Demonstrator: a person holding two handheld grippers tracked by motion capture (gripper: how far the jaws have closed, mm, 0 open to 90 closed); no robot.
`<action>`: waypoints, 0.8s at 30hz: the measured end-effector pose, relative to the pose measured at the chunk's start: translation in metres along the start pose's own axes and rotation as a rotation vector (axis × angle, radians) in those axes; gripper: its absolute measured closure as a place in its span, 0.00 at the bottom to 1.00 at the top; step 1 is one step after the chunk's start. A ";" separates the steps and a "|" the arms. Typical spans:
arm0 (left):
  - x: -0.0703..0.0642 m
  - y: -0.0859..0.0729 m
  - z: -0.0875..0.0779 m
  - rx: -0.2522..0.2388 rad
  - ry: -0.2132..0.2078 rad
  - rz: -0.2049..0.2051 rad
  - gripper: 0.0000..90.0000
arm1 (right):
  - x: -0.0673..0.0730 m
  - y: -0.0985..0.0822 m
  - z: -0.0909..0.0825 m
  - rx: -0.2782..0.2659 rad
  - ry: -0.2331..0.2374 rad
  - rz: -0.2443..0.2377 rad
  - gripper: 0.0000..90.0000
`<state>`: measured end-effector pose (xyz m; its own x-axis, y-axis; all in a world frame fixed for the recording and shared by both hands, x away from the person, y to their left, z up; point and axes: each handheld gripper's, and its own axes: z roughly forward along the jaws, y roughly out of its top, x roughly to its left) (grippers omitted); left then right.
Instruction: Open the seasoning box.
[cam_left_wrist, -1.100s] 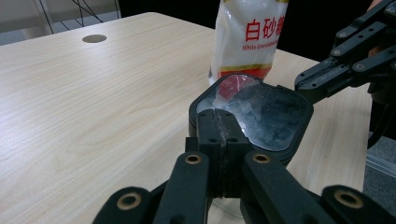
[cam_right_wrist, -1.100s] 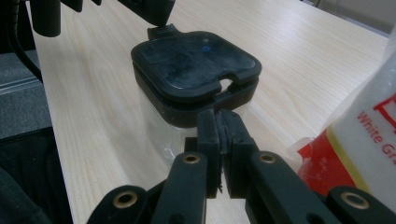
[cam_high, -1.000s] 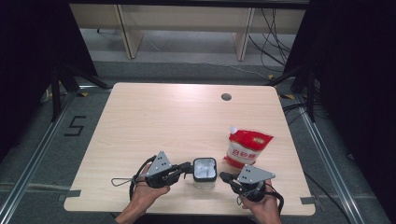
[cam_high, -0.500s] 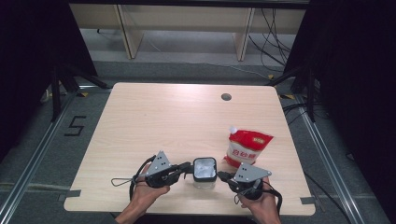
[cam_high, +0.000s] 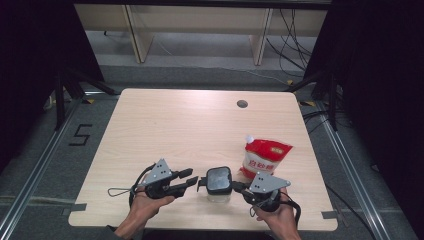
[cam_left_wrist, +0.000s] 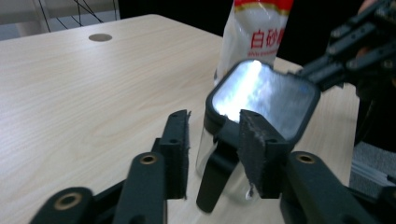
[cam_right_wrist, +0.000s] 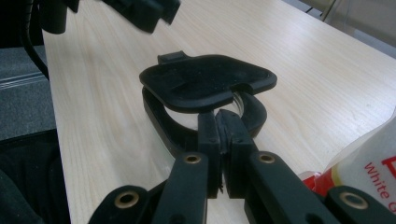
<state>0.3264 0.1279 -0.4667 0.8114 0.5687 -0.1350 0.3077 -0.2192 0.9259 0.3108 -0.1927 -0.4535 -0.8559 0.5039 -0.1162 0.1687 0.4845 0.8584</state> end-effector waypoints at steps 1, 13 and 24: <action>0.000 0.000 0.000 0.000 0.000 0.000 0.64 | 0.000 0.000 0.000 0.000 0.000 0.000 0.98; 0.003 -0.024 0.016 0.106 -0.049 0.092 0.48 | 0.002 0.014 0.001 -0.034 -0.017 -0.027 0.98; 0.001 -0.027 0.032 0.113 -0.086 0.121 0.54 | 0.006 0.030 0.007 -0.066 -0.012 -0.049 0.97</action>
<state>0.3354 0.1087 -0.5030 0.8839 0.4638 -0.0597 0.2555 -0.3721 0.8923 0.3145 -0.1701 -0.4316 -0.8563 0.4894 -0.1647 0.0937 0.4608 0.8825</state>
